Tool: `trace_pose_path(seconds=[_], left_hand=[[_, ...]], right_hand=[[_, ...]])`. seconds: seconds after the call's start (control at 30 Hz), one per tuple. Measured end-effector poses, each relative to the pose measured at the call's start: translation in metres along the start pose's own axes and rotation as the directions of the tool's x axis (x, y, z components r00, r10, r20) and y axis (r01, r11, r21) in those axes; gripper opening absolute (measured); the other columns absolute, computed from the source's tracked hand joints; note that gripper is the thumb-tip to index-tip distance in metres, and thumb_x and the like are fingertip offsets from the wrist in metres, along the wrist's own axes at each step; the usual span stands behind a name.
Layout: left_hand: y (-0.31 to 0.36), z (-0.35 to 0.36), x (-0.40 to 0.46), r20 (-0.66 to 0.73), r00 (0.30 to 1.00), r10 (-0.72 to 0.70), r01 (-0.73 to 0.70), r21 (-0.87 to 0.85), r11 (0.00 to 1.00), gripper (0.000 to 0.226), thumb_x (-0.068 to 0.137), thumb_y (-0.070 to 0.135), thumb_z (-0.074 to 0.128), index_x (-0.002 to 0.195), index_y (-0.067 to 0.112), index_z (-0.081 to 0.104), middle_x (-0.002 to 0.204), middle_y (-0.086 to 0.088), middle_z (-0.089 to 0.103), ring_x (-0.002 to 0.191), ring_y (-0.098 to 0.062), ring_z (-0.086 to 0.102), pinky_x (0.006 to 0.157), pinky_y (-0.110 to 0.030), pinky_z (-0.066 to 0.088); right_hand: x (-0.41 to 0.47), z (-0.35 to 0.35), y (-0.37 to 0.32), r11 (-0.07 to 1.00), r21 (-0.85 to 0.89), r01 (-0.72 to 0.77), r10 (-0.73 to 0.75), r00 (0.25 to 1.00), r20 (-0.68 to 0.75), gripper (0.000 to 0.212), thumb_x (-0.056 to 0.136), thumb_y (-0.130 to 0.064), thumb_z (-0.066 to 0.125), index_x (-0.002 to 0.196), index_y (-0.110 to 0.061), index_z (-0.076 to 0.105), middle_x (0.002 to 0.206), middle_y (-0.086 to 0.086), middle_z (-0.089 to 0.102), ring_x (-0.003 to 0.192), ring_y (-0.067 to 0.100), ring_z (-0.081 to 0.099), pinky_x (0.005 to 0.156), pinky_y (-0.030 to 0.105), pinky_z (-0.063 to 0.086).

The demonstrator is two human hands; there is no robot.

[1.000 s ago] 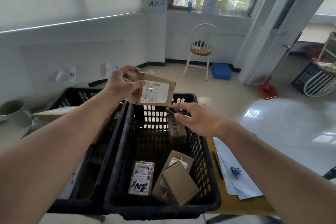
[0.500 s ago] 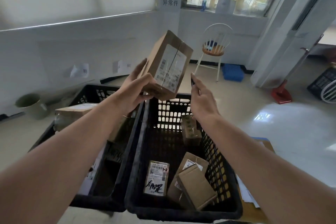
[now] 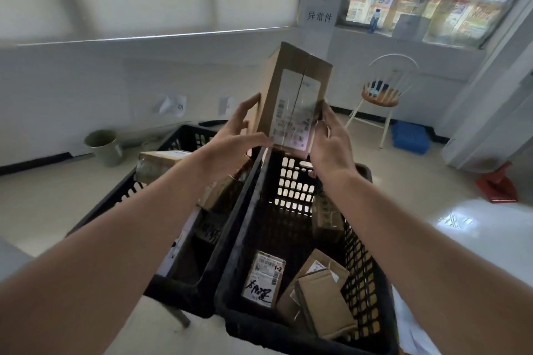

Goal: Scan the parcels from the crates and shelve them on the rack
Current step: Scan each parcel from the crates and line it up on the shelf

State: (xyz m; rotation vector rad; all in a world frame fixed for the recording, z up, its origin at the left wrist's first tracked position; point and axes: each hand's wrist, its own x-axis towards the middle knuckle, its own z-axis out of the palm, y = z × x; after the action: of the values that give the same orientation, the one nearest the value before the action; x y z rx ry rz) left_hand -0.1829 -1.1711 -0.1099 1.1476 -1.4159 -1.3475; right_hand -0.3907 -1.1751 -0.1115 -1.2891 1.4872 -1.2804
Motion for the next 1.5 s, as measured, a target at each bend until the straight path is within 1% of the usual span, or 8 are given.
trace_pose_path(seconds=[0.13,0.27,0.67,0.9,1.1,1.33,1.43,1.5], left_hand=[[0.015,0.014,-0.03,-0.202,0.978,0.054,-0.055,0.001,0.998,0.076,0.073,0.035,0.089,0.137,0.042,0.05,0.128,-0.021,0.068,0.111,-0.035,0.075,0.106,-0.056,0.055],[0.032,0.03,-0.077,-0.376,0.922,0.091,-0.085,0.031,0.996,0.074,0.069,0.039,0.088,0.131,0.028,0.05,0.132,-0.027,0.062,0.106,-0.042,0.075,0.093,-0.057,0.062],[0.081,0.037,-0.294,-0.794,0.578,0.189,-0.027,0.213,0.977,0.048,0.092,0.024,0.082,0.133,0.025,0.056,0.128,-0.004,0.066,0.114,-0.022,0.069,0.085,-0.035,0.065],[0.106,0.032,-0.43,-0.9,0.357,0.248,0.004,0.268,0.964,0.051,0.091,0.024,0.083,0.136,0.026,0.059,0.129,0.003,0.071,0.117,-0.018,0.069,0.093,-0.037,0.063],[0.114,0.028,-0.561,-0.941,0.2,0.273,0.023,0.282,0.959,0.051,0.091,0.022,0.084,0.135,0.029,0.06,0.128,0.006,0.073,0.113,-0.017,0.073,0.087,-0.036,0.064],[0.114,0.022,-0.724,-0.966,0.081,0.245,0.059,0.25,0.966,0.049,0.094,0.017,0.079,0.137,0.027,0.058,0.131,0.008,0.072,0.116,-0.011,0.07,0.084,-0.025,0.063],[0.113,0.021,-0.786,-0.974,0.027,0.226,0.076,0.228,0.971,0.05,0.096,0.019,0.077,0.141,0.03,0.056,0.128,0.015,0.072,0.109,-0.002,0.07,0.074,-0.019,0.06],[0.111,0.02,-0.826,-0.98,-0.015,0.2,0.087,0.198,0.976,0.049,0.098,0.023,0.075,0.141,0.037,0.055,0.123,0.023,0.071,0.105,0.001,0.069,0.081,-0.032,0.06]], right_hand=[[-0.008,-0.005,-0.006,0.996,0.011,0.084,-0.085,0.987,0.139,0.048,0.115,-0.03,0.038,0.154,-0.058,0.038,0.145,-0.007,0.054,0.107,0.008,0.06,0.07,0.013,0.056],[-0.032,-0.006,-0.013,0.983,0.049,0.177,-0.184,0.948,0.26,0.052,0.114,-0.028,0.041,0.152,-0.062,0.037,0.149,-0.006,0.054,0.125,0.017,0.06,0.102,0.04,0.058],[-0.176,0.046,-0.078,0.89,0.235,0.391,-0.454,0.704,0.546,0.05,0.111,-0.036,0.041,0.148,-0.07,0.038,0.138,0.002,0.049,0.112,0.021,0.063,0.088,0.044,0.064],[-0.288,0.083,-0.12,0.824,0.378,0.421,-0.564,0.558,0.608,0.05,0.114,-0.032,0.038,0.154,-0.061,0.038,0.128,0.003,0.043,0.11,0.018,0.057,0.094,0.04,0.06],[-0.408,0.115,-0.146,0.793,0.46,0.399,-0.606,0.447,0.658,0.05,0.115,-0.028,0.036,0.159,-0.052,0.037,0.126,0.004,0.039,0.098,0.004,0.049,0.074,0.01,0.048],[-0.572,0.153,-0.164,0.787,0.54,0.296,-0.616,0.332,0.715,0.049,0.114,-0.027,0.041,0.157,-0.052,0.042,0.125,0.001,0.039,0.101,0.012,0.055,0.089,0.031,0.061],[-0.634,0.163,-0.171,0.789,0.531,0.309,-0.609,0.282,0.741,0.05,0.115,-0.029,0.039,0.16,-0.051,0.036,0.125,0.002,0.037,0.097,0.003,0.047,0.079,0.009,0.052],[-0.674,0.169,-0.176,0.781,0.538,0.317,-0.614,0.233,0.754,0.05,0.115,-0.032,0.038,0.161,-0.052,0.032,0.124,0.002,0.037,0.095,-0.001,0.043,0.074,0.006,0.042]])
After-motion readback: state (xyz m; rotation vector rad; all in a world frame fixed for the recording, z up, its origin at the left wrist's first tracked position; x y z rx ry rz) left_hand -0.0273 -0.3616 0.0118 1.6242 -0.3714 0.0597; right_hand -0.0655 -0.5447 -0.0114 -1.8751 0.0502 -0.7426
